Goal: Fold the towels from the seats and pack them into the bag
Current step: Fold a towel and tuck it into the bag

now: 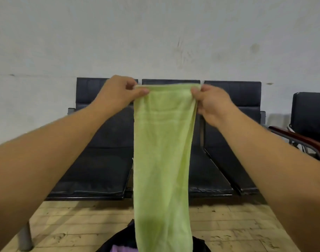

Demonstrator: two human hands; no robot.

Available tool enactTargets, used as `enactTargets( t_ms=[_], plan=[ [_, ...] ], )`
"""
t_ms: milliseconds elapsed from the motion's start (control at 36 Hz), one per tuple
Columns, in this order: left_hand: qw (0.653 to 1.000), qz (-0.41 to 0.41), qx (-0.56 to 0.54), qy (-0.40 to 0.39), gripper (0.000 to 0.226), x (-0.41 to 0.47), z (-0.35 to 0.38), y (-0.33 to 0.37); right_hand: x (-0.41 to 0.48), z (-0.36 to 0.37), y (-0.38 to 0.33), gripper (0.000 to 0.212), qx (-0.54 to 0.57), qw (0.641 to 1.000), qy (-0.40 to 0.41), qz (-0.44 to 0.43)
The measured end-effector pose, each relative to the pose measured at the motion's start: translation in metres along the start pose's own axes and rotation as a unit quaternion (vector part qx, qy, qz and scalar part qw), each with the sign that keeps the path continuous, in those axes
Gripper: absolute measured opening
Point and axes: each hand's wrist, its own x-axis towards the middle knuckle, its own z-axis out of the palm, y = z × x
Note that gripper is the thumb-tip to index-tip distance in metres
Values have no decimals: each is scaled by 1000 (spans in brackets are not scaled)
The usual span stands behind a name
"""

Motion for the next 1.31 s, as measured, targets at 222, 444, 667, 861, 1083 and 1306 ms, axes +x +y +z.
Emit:
enactTargets(
  t_ms=[222, 444, 667, 861, 1083, 1306],
  plan=[
    [990, -71, -115, -49, 23, 6, -9, 9, 4, -6, -9, 18, -1, 999, -20, 36],
    [934, -106, -341, 8, 19, -18, 17, 3, -11, 7, 3, 28, 195, 976, -59, 79],
    [834, -207, -339, -382, 55, -73, 64, -22, -13, 14, 3, 23, 294, 945, -90, 114],
    [744, -304, -506, -312, 38, -111, 105, -26, 1, 7, 44, 29, 191, 963, -10, 191],
    [649, -393, -627, -175, 35, -123, 133, -30, -23, -2, 130, 48, 110, 920, -66, 369],
    [628, -393, -667, -80, 48, -133, 170, -68, -74, -2, 206, 86, 163, 857, -171, 458]
  ],
)
